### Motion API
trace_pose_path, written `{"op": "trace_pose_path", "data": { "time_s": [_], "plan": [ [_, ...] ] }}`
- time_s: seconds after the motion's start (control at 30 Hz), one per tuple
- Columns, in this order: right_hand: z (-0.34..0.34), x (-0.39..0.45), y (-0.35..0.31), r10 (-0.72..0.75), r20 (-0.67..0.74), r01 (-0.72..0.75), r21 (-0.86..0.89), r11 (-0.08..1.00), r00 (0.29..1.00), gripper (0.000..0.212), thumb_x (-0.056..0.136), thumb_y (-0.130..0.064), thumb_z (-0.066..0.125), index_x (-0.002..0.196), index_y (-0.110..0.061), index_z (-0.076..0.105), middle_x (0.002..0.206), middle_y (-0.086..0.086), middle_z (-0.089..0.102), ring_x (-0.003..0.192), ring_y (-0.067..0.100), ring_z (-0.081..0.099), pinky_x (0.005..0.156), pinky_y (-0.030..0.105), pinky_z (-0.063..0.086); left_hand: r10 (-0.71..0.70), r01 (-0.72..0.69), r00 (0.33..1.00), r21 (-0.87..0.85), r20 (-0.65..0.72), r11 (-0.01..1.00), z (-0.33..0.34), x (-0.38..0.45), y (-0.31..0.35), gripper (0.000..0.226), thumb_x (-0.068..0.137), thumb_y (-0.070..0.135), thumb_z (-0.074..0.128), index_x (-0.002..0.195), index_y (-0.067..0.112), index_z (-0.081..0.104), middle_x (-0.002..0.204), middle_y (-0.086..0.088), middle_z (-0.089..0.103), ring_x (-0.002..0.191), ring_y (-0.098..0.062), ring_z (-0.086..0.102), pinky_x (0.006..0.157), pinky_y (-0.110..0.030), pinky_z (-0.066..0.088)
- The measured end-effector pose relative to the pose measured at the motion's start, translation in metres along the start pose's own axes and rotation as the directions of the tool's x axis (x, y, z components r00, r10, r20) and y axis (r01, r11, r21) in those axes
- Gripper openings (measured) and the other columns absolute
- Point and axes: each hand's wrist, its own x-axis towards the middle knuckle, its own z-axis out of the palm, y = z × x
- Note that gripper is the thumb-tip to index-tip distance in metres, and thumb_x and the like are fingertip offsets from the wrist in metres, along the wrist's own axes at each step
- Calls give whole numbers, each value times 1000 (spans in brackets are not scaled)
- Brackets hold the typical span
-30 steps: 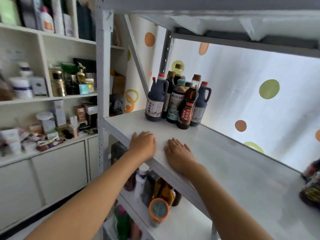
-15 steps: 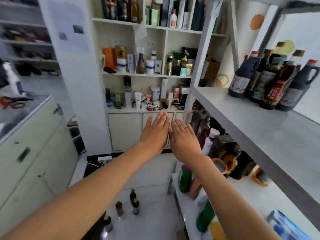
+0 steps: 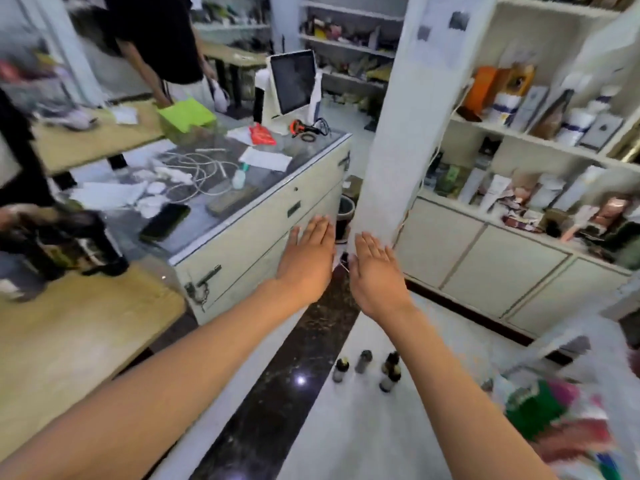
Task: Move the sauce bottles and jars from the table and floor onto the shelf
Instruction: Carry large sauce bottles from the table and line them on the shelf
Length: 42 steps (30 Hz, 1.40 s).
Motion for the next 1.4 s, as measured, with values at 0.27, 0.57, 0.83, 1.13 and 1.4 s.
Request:
{"op": "trace_pose_path", "data": {
  "time_s": [0.27,0.57,0.83,1.13,1.4],
  "plan": [
    [105,28,-211,-299,153,277,150,949,942,52,109,-28,25,158,-10,19,166,8,15,154,18,9,125,34,2,-343,342,939,-70,6,937,9,-117,-208,54,106,21,25,155,8,7,164,-7,1,150,-20,-5,122,-44,3],
    [211,34,-408,-489,293,434,234,870,822,51,108,-26,30,156,-8,25,163,12,22,153,22,15,125,36,9,-632,633,773,-128,56,763,26,-238,-397,55,105,20,26,155,10,7,164,-5,3,151,-18,-2,122,-43,7],
    [265,53,-497,-525,371,429,313,848,766,51,107,-24,33,155,-6,27,162,12,27,151,23,20,122,32,15,-762,758,641,-238,94,608,34,-286,-491,51,106,24,27,153,8,19,162,-8,16,150,-21,9,120,-42,15],
    [312,150,-527,-265,362,68,475,877,894,42,103,-29,45,140,-7,46,139,15,55,128,34,51,97,36,42,-875,799,469,-480,121,362,49,-255,-578,46,103,25,42,144,4,39,149,-16,38,134,-32,39,108,-35,33],
    [365,261,-535,-8,436,-267,566,780,900,37,94,-18,61,127,-11,46,125,12,62,113,32,60,84,31,42,-959,811,220,-580,180,78,67,-193,-671,43,95,10,54,137,4,45,140,-15,50,118,-34,53,93,-37,44]
  ]
}}
